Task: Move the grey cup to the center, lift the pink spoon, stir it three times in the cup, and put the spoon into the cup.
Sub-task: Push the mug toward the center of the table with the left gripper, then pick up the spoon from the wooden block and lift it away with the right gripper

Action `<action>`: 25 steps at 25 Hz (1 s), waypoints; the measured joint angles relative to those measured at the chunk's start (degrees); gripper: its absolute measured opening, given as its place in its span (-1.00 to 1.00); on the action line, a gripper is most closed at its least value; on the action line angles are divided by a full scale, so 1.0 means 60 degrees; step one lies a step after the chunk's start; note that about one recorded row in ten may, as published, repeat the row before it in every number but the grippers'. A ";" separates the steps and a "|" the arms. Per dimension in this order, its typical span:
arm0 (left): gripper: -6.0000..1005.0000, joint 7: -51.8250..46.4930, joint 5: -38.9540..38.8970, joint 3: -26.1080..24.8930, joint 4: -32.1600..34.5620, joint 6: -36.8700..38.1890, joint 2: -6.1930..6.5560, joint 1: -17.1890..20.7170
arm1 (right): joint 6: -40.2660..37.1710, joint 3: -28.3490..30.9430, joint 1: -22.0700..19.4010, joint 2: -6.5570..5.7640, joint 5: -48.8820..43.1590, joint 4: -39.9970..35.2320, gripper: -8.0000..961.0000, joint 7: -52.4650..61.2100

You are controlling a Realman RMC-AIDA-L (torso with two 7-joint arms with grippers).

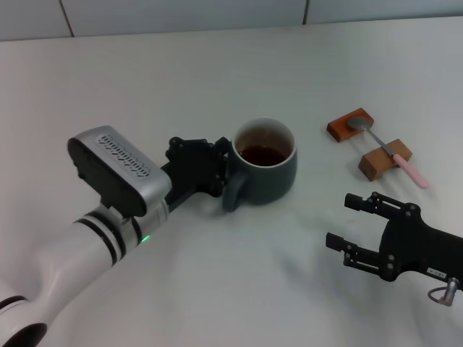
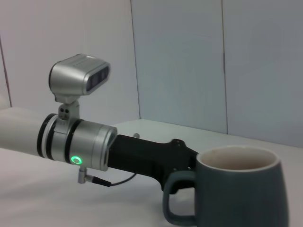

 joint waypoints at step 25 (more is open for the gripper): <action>-0.92 -0.4882 0.4276 -0.1894 0.3592 0.4765 0.0185 0.1558 | -0.0036 0.0086 -0.0048 0.0008 0.0022 0.0000 0.53 0.0000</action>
